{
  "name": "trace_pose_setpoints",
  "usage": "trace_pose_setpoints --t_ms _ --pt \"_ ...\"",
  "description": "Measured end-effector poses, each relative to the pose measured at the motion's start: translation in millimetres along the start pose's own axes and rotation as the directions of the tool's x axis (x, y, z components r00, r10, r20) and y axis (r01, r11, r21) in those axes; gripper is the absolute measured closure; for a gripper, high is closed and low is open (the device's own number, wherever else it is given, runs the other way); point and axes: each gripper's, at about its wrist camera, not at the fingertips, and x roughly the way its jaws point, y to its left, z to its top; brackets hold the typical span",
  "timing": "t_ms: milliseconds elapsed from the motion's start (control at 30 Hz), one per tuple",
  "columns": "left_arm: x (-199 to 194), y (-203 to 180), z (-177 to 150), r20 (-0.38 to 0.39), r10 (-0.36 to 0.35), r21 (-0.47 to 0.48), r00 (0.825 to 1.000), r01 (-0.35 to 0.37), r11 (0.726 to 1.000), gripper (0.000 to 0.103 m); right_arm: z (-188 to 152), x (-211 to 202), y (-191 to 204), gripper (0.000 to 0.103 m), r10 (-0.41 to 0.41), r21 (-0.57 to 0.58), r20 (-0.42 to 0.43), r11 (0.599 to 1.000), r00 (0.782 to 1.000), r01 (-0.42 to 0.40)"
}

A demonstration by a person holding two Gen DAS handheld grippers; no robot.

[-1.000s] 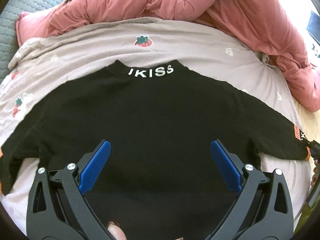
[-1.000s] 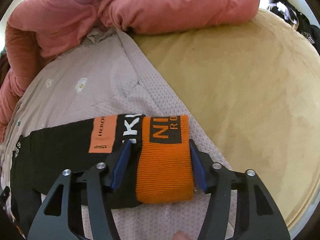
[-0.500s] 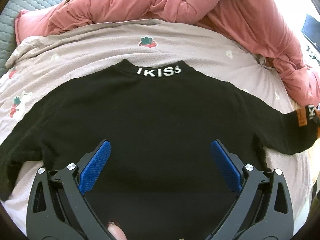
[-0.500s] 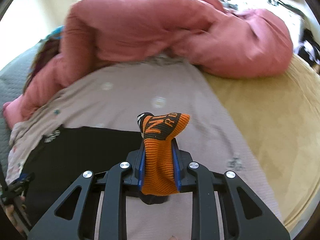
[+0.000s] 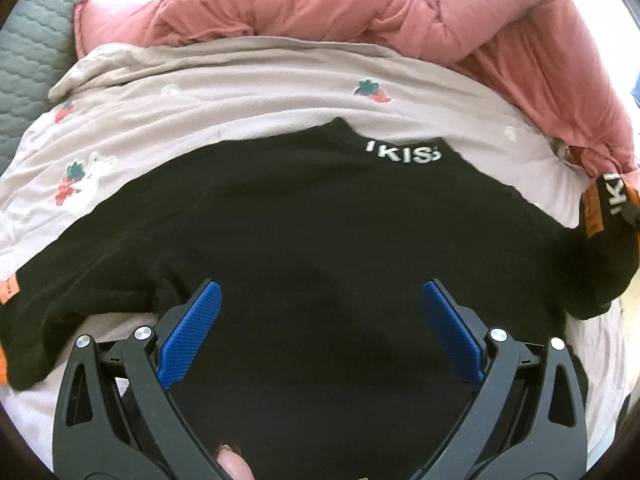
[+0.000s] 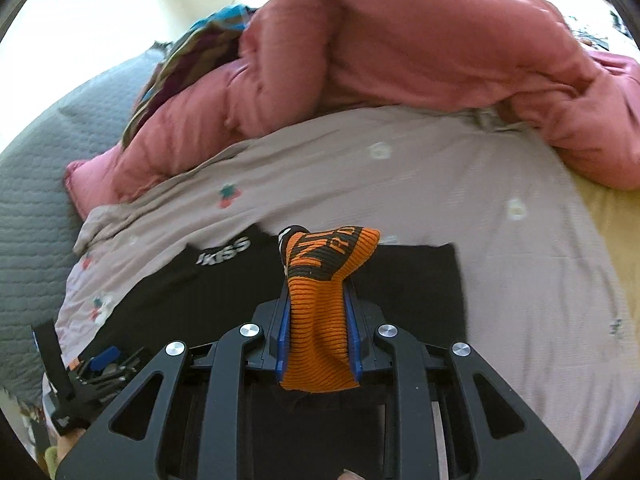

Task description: Fold small clothes

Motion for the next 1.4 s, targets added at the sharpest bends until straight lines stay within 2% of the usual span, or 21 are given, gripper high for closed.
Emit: trace_pose_setpoints --t_ms 233,500,567,667,733,933,1000,1067,1167,1300,1400 --pt "4 16 -7 -0.028 -0.031 -0.025 0.999 0.030 0.999 0.009 -5 28 54 0.082 0.064 -0.044 -0.052 0.997 0.997 -0.066" --pt "3 15 -8 -0.024 -0.084 -0.033 0.996 0.083 0.996 0.009 -12 58 95 0.081 0.106 -0.072 -0.107 0.991 0.989 -0.114" --pt "2 11 -8 -0.021 -0.087 -0.023 0.996 0.087 0.996 0.009 -12 63 104 0.073 0.119 -0.079 -0.111 0.989 0.987 -0.128" --pt "3 7 -8 -0.019 -0.106 -0.019 0.994 0.106 0.994 0.009 -10 61 109 0.068 0.144 -0.086 -0.090 0.985 0.985 -0.152" --pt "5 5 -8 -0.019 -0.128 -0.023 0.992 0.127 0.992 0.009 -9 58 108 0.055 0.146 -0.094 -0.072 0.984 0.987 -0.153" --pt "14 2 -7 -0.017 -0.203 -0.051 0.979 0.202 0.978 0.014 -14 51 74 0.050 0.105 -0.061 -0.055 0.992 0.993 -0.108" --pt "19 4 -7 -0.016 -0.211 -0.071 0.977 0.209 0.975 0.020 -19 48 59 0.049 0.082 -0.044 -0.048 0.996 0.995 -0.084" --pt "24 9 -6 -0.009 -0.214 -0.099 0.977 0.212 0.972 0.023 -26 43 40 0.046 0.049 -0.021 -0.037 0.999 0.998 -0.050" --pt "30 23 -1 0.012 -0.250 -0.169 0.968 0.249 0.954 0.027 -36 35 19 0.044 0.012 0.006 -0.026 1.000 1.000 -0.012" --pt "39 33 3 0.033 -0.309 -0.237 0.950 0.308 0.921 0.038 -48 29 1 0.044 0.001 0.028 -0.031 1.000 1.000 0.000" --pt "46 28 4 0.027 -0.320 -0.235 0.947 0.317 0.919 0.057 -52 28 0 0.044 0.005 0.013 -0.039 1.000 0.999 -0.005"
